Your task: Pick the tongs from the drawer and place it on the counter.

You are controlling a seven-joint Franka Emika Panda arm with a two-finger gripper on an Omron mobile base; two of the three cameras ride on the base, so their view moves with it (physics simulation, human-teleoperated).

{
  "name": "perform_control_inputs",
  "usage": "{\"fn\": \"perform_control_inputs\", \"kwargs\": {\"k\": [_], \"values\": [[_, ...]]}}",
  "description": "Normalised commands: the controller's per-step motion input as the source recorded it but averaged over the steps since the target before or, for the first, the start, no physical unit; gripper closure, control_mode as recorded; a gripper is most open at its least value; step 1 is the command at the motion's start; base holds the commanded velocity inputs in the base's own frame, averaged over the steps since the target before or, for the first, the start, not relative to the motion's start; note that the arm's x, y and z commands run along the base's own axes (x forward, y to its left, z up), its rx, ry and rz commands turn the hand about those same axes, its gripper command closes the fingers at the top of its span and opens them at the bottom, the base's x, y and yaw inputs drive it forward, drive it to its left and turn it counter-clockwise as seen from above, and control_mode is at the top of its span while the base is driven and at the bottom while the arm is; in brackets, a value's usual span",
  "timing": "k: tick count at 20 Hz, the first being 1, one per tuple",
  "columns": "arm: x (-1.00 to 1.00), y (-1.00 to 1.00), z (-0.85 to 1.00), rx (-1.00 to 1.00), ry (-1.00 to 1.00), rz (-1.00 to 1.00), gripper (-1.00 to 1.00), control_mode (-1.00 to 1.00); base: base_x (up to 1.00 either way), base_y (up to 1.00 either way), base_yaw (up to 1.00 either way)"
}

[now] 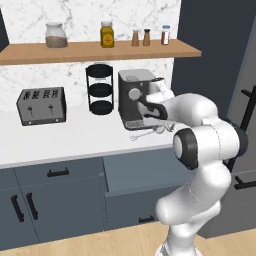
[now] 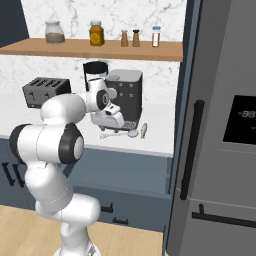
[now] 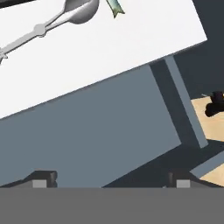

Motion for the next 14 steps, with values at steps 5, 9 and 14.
{"fn": "perform_control_inputs", "kwargs": {"k": [5,9,14], "values": [[-1.00,-0.03,0.72,0.05,-0.10,0.09,-1.00,-1.00,0.00,0.00,0.00],[-0.83,0.00,0.88,0.20,-0.11,0.04,-1.00,-1.00,0.00,0.00,0.00],[-0.76,0.00,0.83,0.06,-0.06,0.02,-1.00,-1.00,0.00,0.00,0.00]]}}
